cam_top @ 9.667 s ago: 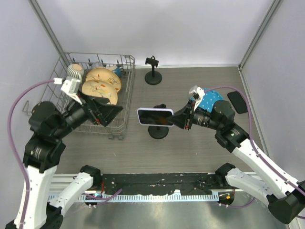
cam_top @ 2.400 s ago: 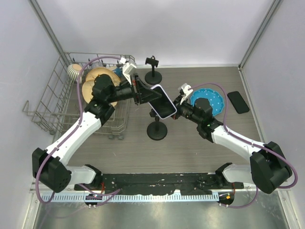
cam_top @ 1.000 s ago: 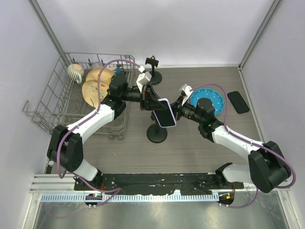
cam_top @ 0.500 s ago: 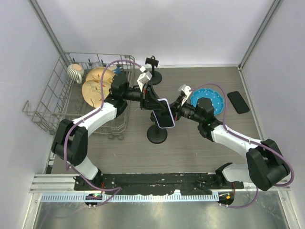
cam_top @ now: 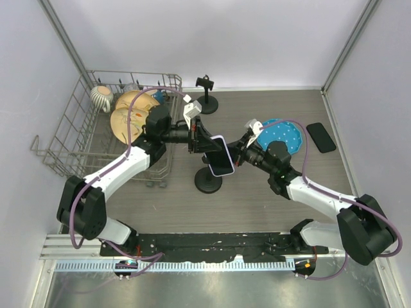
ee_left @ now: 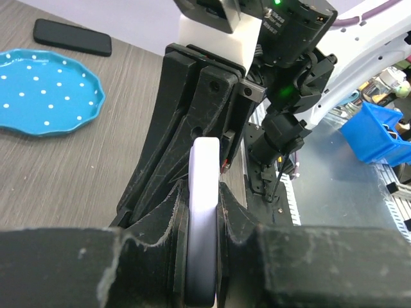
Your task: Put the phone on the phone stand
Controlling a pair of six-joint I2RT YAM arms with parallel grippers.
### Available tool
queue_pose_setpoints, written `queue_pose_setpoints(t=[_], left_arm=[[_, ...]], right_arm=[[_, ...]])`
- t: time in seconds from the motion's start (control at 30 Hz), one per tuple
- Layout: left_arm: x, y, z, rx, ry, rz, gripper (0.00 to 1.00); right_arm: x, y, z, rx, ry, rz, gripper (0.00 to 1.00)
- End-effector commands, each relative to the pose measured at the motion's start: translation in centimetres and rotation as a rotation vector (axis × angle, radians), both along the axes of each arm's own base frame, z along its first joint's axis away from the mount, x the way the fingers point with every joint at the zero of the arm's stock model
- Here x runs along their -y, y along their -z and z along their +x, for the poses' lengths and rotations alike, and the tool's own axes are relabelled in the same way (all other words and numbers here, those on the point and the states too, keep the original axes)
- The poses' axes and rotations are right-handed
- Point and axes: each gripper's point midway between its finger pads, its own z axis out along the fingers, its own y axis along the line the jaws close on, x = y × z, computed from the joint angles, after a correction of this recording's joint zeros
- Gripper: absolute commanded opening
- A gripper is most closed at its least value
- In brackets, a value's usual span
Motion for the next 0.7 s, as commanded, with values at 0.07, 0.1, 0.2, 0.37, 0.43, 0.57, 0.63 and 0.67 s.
queue_pose_setpoints(t=[0.07, 0.1, 0.2, 0.37, 0.43, 0.57, 0.63, 0.67], left_arm=[[-2.9, -1.2, 6.3, 0.106, -0.436, 0.13, 0.0], [-2.7, -0.5, 5.6, 0.08, -0.437, 0.177, 0.0], [-3.2, 1.0, 5.0, 0.07, -0.515, 0.306, 0.0], [-5.8, 3.0, 4.6, 0.076, -0.718, 0.498, 0.0], [-6.7, 3.9, 4.0, 0.061, -0.755, 0.56, 0.0], [-8.8, 4.6, 4.6, 0.101, -0.94, 0.656, 0.0], [-9.7, 5.2, 5.3, 0.101, -1.035, 0.682, 0.0], [-9.5, 5.4, 5.2, 0.107, -1.052, 0.689, 0.0]], right_arm=[[3.7, -3.3, 2.1, 0.089, 0.283, 0.069, 0.01], [4.2, -3.3, 2.5, 0.094, 0.339, 0.065, 0.01], [4.9, -3.5, 2.7, 0.117, 0.465, 0.029, 0.01], [4.8, -3.0, 1.8, 0.142, 0.676, -0.1, 0.01], [6.1, -3.4, 2.1, 0.145, 0.808, -0.137, 0.01], [6.4, -3.3, 0.7, 0.177, 0.964, -0.21, 0.01], [5.4, -3.6, 0.1, 0.185, 0.987, -0.214, 0.01], [5.9, -3.6, -0.3, 0.19, 1.033, -0.245, 0.01]])
